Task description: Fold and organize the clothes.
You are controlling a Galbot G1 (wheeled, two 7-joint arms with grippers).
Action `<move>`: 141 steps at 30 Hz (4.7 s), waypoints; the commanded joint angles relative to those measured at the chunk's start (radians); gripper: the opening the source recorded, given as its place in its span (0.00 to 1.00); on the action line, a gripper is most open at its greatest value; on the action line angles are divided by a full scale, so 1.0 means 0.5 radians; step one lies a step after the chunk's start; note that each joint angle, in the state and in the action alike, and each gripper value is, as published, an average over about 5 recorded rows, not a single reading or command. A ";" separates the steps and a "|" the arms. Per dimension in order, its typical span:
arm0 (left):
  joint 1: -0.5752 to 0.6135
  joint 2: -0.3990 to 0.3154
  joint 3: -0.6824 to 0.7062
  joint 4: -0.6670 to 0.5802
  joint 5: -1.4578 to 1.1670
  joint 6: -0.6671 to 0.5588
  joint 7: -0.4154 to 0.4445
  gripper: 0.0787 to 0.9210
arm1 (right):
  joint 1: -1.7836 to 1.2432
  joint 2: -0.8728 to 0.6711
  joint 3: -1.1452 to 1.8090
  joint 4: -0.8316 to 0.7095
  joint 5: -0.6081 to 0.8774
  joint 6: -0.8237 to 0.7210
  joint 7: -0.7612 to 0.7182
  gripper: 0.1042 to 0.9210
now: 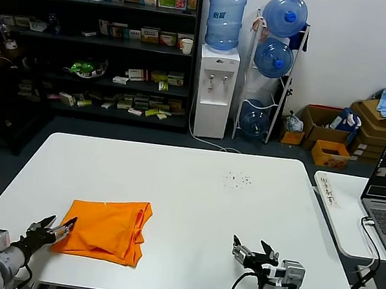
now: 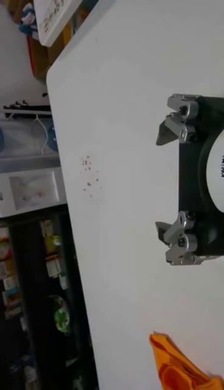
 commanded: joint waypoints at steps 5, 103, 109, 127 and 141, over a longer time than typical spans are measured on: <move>-0.025 -0.024 0.037 0.006 0.000 0.002 -0.022 0.61 | -0.002 -0.001 0.001 0.003 0.002 -0.001 0.003 0.88; -0.819 -0.865 1.119 -0.452 -0.536 0.170 -1.222 0.03 | -0.008 0.082 0.098 -0.130 0.005 -0.004 0.052 0.88; -0.810 -0.871 1.098 -0.453 -0.509 0.162 -1.208 0.03 | 0.008 0.076 0.085 -0.130 0.007 0.003 0.045 0.88; -0.604 -0.655 0.895 -0.771 -0.487 0.237 -0.857 0.30 | -0.011 0.041 0.152 -0.121 -0.469 0.470 -0.485 0.88; 0.344 -0.810 -0.335 -0.319 0.790 -1.183 0.383 0.78 | -0.435 0.570 0.426 -0.140 -1.584 1.529 -1.068 0.88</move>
